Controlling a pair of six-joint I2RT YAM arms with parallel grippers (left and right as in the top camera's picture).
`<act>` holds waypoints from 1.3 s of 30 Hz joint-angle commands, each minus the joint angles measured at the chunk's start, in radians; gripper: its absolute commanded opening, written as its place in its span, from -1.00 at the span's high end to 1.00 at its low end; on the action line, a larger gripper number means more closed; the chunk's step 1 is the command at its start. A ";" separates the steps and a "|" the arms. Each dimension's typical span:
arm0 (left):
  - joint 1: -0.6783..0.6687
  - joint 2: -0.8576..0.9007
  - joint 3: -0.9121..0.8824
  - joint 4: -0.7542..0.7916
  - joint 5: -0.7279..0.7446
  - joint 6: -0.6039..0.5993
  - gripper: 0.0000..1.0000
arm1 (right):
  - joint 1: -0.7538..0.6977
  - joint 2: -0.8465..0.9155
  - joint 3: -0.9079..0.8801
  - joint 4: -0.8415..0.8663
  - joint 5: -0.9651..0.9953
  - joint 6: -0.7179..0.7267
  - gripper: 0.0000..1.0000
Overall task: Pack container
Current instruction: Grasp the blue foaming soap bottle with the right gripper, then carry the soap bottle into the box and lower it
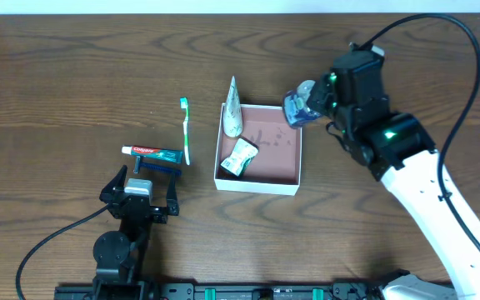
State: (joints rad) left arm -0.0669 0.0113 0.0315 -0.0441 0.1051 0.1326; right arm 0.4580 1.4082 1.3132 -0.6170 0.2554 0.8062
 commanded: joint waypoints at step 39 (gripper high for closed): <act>0.005 -0.001 -0.027 -0.017 0.011 0.013 -0.96 | 0.166 0.314 0.016 0.127 0.115 0.237 0.57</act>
State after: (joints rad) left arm -0.0669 0.0113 0.0315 -0.0441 0.1051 0.1326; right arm 0.6044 1.7195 1.3132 -0.5072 0.3267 1.0191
